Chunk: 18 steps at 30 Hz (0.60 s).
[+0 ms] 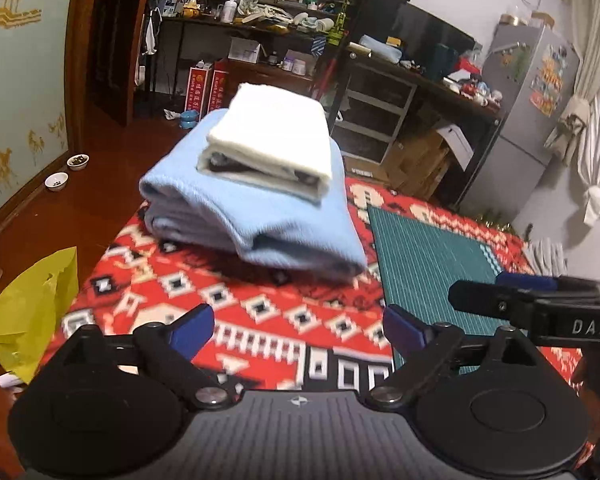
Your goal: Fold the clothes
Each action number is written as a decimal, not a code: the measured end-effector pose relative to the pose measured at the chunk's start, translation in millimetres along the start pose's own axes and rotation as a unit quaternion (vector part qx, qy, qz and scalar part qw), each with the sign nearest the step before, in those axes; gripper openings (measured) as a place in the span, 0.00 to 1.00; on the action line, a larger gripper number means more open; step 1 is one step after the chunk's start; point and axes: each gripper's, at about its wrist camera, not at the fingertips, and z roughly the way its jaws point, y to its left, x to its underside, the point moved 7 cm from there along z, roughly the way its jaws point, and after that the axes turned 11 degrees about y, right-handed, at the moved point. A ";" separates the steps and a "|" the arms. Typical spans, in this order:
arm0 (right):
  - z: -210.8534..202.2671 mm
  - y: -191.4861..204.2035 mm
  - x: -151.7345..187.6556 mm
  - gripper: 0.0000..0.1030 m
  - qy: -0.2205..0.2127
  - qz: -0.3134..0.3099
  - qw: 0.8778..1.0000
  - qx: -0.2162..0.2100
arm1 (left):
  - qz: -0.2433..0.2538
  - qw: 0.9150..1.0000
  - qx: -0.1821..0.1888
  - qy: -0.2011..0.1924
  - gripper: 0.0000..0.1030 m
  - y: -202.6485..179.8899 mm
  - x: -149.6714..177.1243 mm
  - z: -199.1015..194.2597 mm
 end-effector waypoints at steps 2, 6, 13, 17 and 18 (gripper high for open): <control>-4.4 -2.1 10.2 1.00 0.004 0.002 1.000 0.006 | 0.008 1.000 -0.019 0.003 0.89 -4.1 8.0 -3.9; -11.4 -6.4 25.8 1.00 0.021 0.011 1.000 0.011 | 0.026 0.997 -0.070 -0.003 0.89 -14.1 19.7 -15.5; -40.4 -2.7 33.2 1.00 0.038 0.004 0.999 0.023 | 0.025 0.997 -0.078 0.016 0.88 -24.1 27.2 -37.2; -64.2 1.9 26.5 1.00 0.018 -0.006 0.999 0.038 | 0.036 0.995 -0.092 0.009 0.88 -32.8 20.5 -53.9; -70.6 2.4 24.7 1.00 0.009 -0.007 0.999 0.038 | 0.038 0.994 -0.106 0.004 0.89 -34.5 18.4 -59.2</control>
